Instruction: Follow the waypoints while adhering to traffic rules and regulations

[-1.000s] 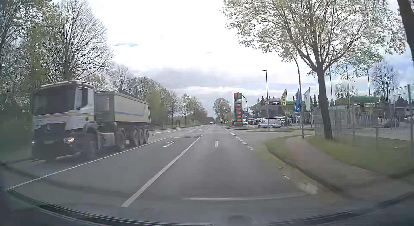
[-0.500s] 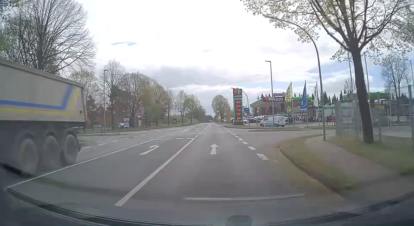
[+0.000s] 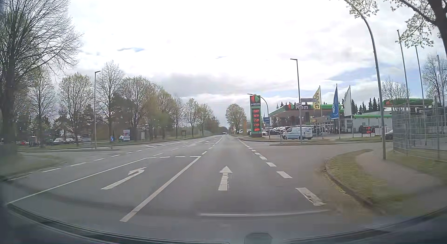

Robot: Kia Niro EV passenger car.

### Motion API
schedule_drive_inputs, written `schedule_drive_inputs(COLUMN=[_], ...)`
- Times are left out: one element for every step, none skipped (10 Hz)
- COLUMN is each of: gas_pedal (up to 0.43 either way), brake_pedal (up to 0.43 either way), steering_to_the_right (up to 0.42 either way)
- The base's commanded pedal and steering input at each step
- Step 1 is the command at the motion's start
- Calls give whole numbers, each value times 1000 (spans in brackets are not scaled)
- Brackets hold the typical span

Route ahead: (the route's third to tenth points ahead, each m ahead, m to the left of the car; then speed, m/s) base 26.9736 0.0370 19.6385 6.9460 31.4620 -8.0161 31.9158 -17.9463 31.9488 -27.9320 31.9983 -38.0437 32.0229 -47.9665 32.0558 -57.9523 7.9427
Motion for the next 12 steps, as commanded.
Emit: schedule_drive_inputs(gas_pedal=[47,47,47,47,47,47,47,47,47,59,59,59], brake_pedal=[0,0,0,0,0,0,0,0,0,0,0,0], steering_to_the_right=[25,33,46,57,66,79,95,109,119,133,149,171])
